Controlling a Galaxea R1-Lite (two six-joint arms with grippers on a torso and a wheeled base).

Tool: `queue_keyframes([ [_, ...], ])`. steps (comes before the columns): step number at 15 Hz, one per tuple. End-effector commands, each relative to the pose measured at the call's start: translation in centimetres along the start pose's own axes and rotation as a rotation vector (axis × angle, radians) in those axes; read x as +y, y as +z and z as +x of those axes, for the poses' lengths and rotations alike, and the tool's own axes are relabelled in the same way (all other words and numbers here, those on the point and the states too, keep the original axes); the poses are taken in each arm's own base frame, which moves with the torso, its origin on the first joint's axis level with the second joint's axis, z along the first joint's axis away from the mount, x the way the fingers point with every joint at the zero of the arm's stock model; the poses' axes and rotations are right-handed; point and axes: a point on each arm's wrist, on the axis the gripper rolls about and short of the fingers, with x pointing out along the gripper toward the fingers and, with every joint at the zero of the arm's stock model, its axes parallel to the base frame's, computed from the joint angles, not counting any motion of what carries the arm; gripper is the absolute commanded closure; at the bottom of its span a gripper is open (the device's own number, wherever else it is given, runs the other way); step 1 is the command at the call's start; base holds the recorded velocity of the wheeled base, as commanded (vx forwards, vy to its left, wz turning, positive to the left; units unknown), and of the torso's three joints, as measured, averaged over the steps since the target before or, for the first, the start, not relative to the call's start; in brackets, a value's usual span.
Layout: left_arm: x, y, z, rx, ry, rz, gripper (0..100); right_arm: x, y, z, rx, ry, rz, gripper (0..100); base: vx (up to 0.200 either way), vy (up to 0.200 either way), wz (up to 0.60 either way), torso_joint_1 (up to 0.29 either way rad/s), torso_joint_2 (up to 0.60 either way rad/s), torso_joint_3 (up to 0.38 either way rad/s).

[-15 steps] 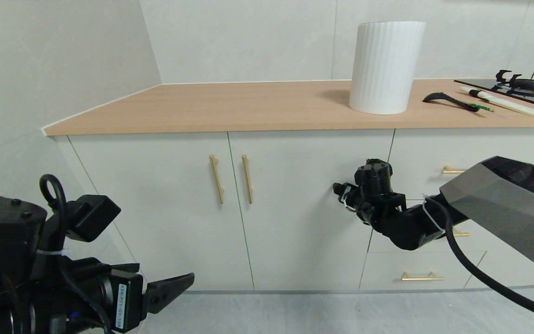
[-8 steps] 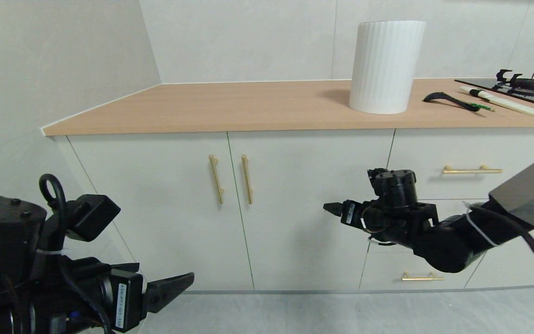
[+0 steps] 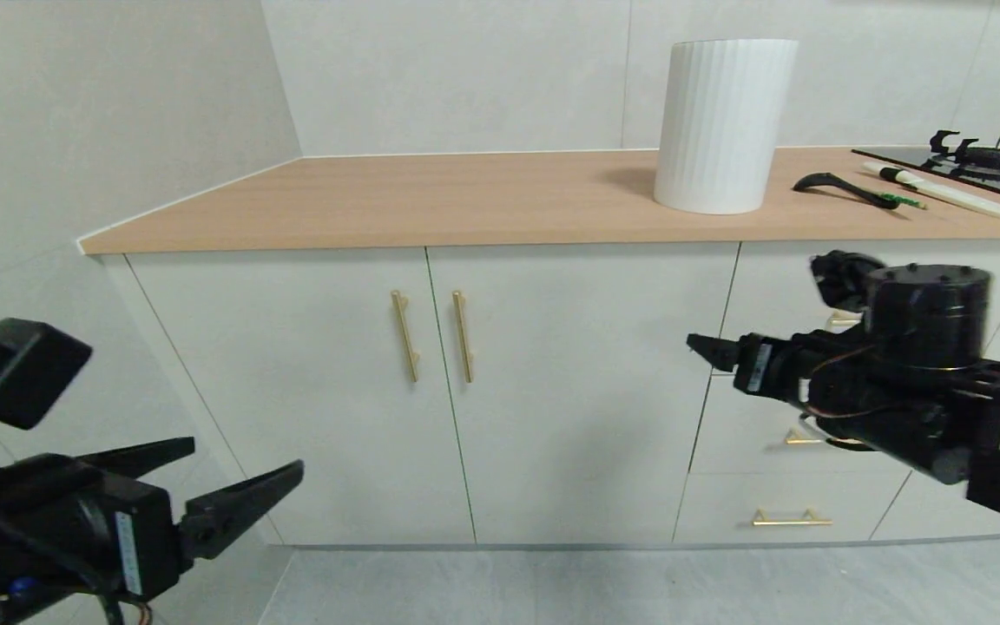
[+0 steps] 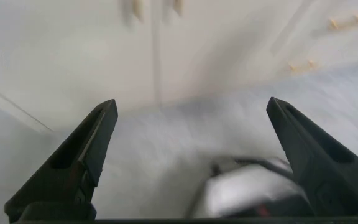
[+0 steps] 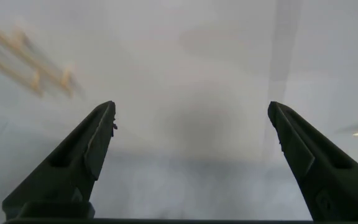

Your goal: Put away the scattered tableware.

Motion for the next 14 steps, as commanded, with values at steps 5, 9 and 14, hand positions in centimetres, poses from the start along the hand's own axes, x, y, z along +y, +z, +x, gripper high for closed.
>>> queue_keyframes([
  [5, 2.3, -4.1, -10.5, -0.359, 0.101, 0.093, 0, -6.6, 1.5, -22.7, -0.391, -0.214, -0.253, 0, 0.0, 0.0, 0.0, 0.0, 0.0, 0.0],
  [9, 2.5, -8.5, -14.6, -0.441, 0.275, 0.072, 0, -8.1, -3.0, -30.3, -0.445, -0.288, -0.273, 0, 0.0, 0.0, 0.0, 0.0, 0.0, 0.0],
  [14, 1.4, -11.6, -16.1, -0.537, 0.476, 0.102, 0, -8.9, -6.5, -32.6, -0.428, -0.42, -0.246, 0, 0.0, 0.0, 0.0, 0.0, 0.0, 0.0],
])
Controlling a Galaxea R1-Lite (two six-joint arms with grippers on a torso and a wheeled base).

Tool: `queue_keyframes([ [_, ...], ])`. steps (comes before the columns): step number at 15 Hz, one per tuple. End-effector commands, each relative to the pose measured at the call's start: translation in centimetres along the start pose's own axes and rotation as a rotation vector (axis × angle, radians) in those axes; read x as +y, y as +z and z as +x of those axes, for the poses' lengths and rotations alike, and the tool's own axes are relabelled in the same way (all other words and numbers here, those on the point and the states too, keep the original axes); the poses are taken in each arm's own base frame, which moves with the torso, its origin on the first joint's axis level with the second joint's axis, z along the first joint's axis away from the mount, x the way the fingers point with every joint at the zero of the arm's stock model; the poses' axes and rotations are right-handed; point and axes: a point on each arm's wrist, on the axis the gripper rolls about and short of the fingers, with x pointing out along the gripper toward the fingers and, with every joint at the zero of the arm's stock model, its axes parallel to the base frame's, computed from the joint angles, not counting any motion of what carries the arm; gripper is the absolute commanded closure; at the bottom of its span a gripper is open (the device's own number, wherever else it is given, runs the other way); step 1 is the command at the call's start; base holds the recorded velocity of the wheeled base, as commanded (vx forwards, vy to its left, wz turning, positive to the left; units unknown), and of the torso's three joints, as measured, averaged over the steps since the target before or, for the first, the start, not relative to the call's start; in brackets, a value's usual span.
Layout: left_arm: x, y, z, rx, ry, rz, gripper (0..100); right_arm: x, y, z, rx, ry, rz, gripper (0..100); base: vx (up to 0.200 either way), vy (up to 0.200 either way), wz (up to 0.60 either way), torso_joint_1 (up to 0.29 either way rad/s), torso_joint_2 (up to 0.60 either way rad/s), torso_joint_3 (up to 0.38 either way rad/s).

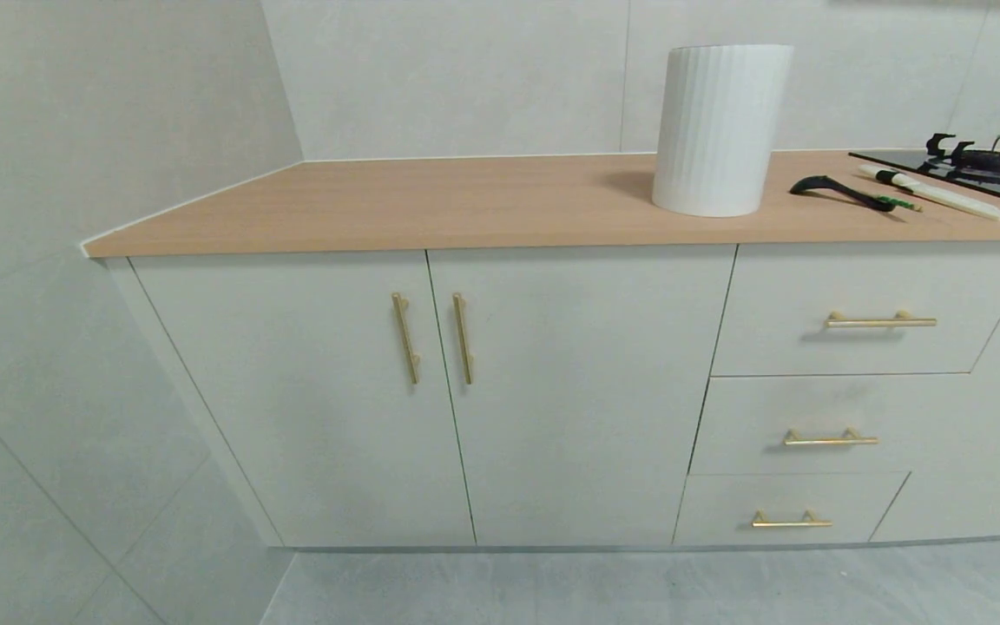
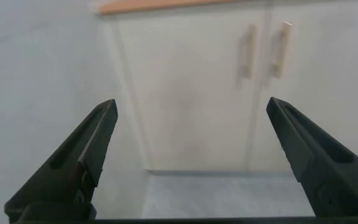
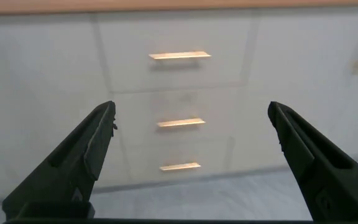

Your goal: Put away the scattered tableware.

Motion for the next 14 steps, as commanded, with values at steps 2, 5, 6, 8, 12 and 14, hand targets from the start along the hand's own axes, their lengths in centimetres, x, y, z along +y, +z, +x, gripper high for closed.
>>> queue_keyframes([
  [2, -0.5, -2.8, -1.8, -0.06, 0.118, 0.01, 0, -0.3, -1.2, -1.8, -0.065, -0.135, 0.034, 0, 0.0, 0.0, 0.0, 0.0, 0.0, 0.0],
  [5, -0.4, -3.7, -1.4, -0.025, 0.18, -0.004, 0, 0.1, -3.3, -2.7, -0.085, -0.171, -0.01, 0, 0.0, 0.0, 0.0, 0.0, 0.0, 0.0],
  [6, -0.8, -4.9, -0.8, 0.005, 0.104, 0.007, 0, 0.3, -5.0, -1.9, -0.03, -0.172, -0.024, 0, 0.0, 0.0, 0.0, 0.0, 0.0, 0.0],
  [8, -1.3, -7.1, 0.5, 0.013, -0.006, 0.008, 0, 0.6, -6.6, -1.1, -0.007, -0.148, -0.016, 0, 0.0, 0.0, 0.0, 0.0, 0.0, 0.0],
  [12, -1.8, -10.0, 1.4, 0.077, -0.051, -0.063, 0, 1.4, -9.7, 0.1, 0.023, 0.062, 0.027, 0, 0.0, 0.0, 0.0, 0.0, 0.0, 0.0],
  [14, -1.8, -10.0, 1.4, 0.07, -0.058, -0.059, 0, 1.6, -10.1, 0.1, 0.064, 0.149, 0.035, 0, 0.0, 0.0, 0.0, 0.0, 0.0, 0.0],
])
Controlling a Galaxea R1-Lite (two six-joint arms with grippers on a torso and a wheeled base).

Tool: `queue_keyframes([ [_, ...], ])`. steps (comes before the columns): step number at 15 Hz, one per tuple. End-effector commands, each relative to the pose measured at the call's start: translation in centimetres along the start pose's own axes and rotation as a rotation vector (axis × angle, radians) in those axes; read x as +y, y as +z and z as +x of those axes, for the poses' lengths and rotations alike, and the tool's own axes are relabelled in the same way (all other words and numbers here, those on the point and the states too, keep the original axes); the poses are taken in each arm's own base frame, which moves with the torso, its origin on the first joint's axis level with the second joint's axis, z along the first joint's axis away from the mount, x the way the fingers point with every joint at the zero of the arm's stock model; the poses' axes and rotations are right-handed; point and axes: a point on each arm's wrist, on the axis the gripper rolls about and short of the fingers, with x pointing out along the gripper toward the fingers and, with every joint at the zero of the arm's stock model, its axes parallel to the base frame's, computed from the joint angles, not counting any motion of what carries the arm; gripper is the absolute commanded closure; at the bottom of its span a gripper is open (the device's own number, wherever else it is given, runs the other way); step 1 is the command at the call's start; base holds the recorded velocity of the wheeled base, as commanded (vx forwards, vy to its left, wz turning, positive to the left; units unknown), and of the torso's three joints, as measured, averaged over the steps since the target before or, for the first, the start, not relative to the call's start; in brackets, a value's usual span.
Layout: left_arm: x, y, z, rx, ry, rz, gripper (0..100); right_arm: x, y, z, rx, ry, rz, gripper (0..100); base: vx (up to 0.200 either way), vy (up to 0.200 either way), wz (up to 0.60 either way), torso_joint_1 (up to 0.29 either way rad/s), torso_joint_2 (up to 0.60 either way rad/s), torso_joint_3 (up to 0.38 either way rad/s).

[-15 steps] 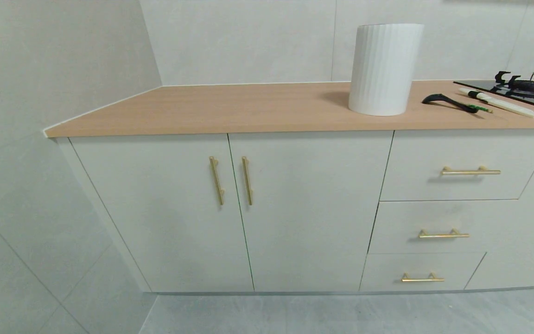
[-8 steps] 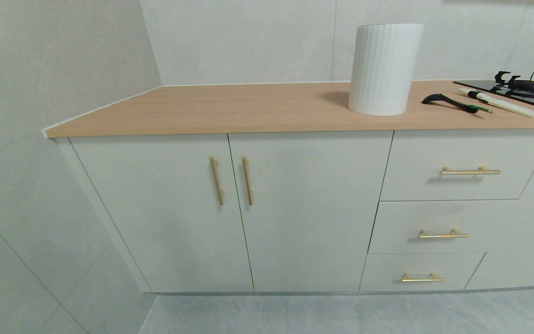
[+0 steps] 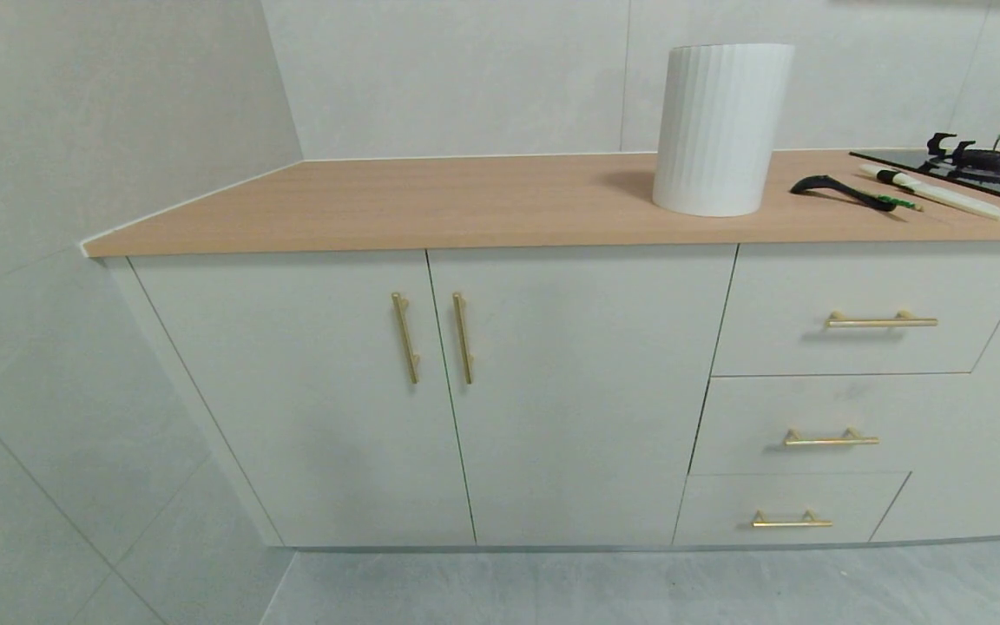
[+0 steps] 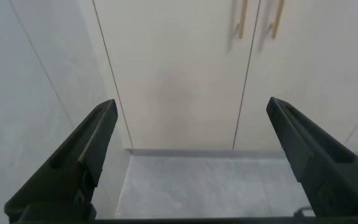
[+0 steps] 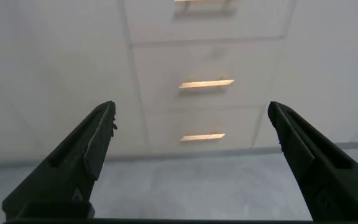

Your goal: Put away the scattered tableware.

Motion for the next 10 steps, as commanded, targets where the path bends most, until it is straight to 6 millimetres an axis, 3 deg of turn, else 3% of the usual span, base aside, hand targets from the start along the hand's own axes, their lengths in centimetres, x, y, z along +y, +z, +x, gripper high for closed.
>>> queue_keyframes([
  [1, -0.01, -0.11, 0.03, 0.003, -0.002, 0.003, 0, 0.03, -0.2, 0.06, 0.01, 0.016, -0.012, 0, 0.0, 0.0, 0.0, 0.0, 0.0, 0.0],
  [5, -0.01, -0.11, 0.03, 0.003, -0.002, -0.028, 0, 0.06, -0.09, 0.45, 0.063, 0.045, -0.02, 0, 0.0, 0.0, 0.0, 0.0, 0.0, 0.0],
  [10, -0.01, -0.11, 0.03, 0.003, -0.002, -0.028, 0, -0.03, -0.2, 0.05, 0.01, -0.015, 0.02, 0, 0.0, 0.0, 0.0, 0.0, 0.0, 0.0],
])
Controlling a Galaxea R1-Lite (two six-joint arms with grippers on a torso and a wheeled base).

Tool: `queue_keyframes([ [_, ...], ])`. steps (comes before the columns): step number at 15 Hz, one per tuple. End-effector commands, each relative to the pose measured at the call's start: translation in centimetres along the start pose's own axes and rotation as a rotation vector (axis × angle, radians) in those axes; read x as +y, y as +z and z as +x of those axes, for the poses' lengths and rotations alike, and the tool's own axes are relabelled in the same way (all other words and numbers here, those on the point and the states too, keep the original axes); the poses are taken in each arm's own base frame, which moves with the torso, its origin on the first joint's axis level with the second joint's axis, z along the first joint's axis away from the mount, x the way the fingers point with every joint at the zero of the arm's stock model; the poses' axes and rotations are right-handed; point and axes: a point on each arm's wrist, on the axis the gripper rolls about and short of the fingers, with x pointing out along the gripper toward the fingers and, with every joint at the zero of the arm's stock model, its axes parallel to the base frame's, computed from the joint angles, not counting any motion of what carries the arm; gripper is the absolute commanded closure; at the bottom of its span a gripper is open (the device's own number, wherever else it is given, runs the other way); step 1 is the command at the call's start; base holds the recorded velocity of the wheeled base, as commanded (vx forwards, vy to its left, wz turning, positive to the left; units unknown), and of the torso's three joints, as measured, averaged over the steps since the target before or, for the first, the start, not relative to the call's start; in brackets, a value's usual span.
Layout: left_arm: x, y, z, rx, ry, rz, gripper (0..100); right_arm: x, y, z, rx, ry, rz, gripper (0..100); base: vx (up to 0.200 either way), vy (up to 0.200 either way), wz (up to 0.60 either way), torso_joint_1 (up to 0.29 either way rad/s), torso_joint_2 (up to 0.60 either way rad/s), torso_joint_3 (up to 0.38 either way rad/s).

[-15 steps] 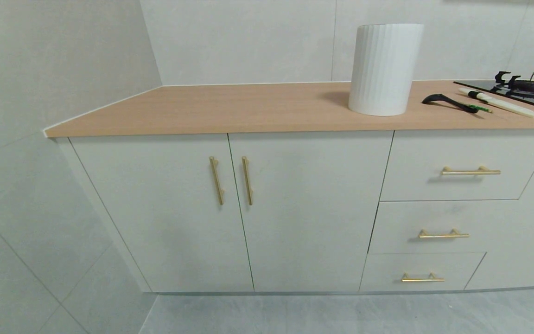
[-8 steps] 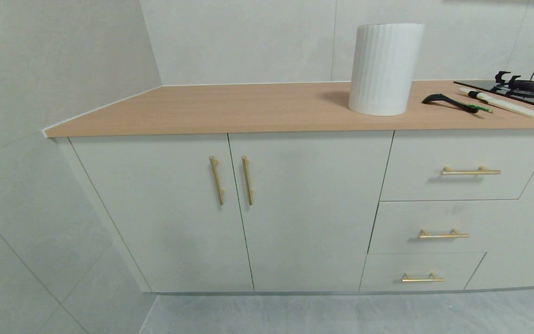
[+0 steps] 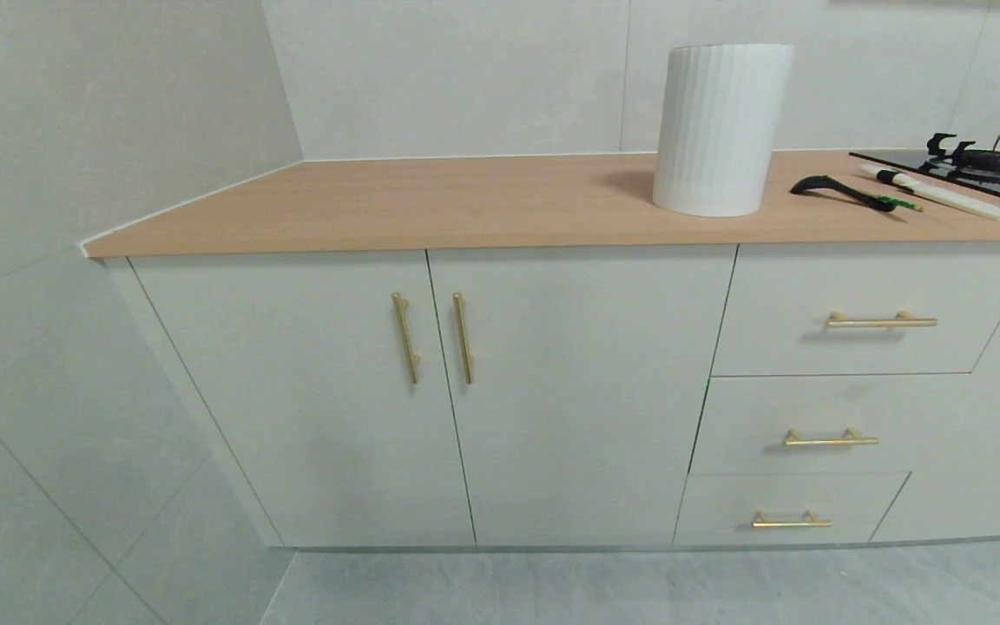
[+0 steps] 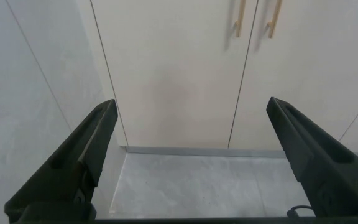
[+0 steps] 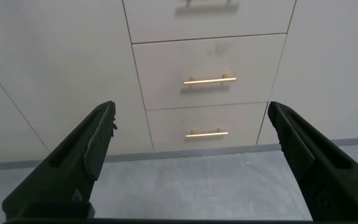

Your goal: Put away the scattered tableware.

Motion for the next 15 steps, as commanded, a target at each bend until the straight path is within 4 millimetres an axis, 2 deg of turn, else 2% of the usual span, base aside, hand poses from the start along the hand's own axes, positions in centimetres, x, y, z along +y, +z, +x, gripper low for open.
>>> queue_keyframes([
  [1, 0.0, 0.01, 0.0, -0.001, 0.0, 0.0, 0, 0.0, -0.01, -0.04, -0.003, -0.002, -0.001, 0, 0.0, 0.0, 0.0, 0.0, 0.0, 0.0],
  [6, 0.0, 0.01, 0.0, -0.001, 0.0, 0.0, 0, 0.05, -0.02, -0.04, -0.002, 0.019, -0.001, 0, 0.0, 0.0, 0.0, 0.0, 0.0, 0.0],
  [15, 0.0, 0.01, 0.0, -0.001, 0.0, 0.0, 0, 0.05, -0.02, -0.04, -0.002, 0.019, -0.001, 0, 0.0, -0.2, 0.0, 0.001, 0.0, 0.002],
])
